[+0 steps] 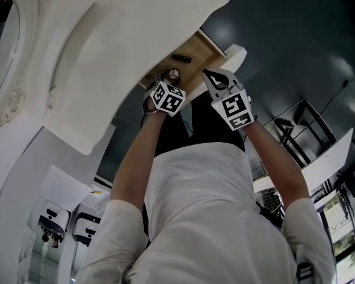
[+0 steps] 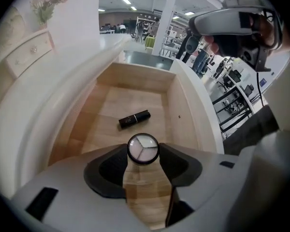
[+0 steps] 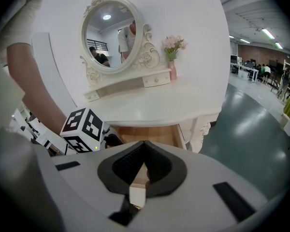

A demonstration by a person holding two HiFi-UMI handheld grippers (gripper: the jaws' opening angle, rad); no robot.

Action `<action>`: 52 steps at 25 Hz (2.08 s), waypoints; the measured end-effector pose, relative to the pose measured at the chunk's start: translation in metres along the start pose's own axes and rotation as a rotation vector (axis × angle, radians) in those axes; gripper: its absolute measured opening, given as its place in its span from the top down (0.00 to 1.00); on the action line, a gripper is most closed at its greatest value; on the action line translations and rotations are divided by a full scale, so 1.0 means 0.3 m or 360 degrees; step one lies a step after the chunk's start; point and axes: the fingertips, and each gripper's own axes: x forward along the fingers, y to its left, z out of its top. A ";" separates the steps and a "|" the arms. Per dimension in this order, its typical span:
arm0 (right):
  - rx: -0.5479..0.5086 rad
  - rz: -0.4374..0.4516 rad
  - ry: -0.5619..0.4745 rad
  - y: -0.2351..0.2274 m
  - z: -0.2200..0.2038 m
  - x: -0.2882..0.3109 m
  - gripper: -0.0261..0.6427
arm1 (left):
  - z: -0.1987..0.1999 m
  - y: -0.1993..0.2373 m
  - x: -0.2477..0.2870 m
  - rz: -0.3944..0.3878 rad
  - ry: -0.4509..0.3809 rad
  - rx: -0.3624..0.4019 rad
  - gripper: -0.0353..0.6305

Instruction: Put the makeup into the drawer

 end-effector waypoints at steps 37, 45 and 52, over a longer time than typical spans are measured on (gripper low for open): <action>-0.0169 0.0065 -0.0041 -0.032 0.052 -0.126 0.92 | 0.181 0.009 -0.326 0.0127 -0.0416 -0.0154 0.69; -0.0311 0.0047 -0.0257 -0.032 0.272 -0.220 0.92 | 0.232 0.060 -0.683 0.0383 -0.0840 -0.0349 0.88; -0.0417 0.0023 -0.0351 0.037 0.402 -0.272 0.92 | 0.183 0.089 -0.936 0.0506 -0.1131 -0.0494 0.92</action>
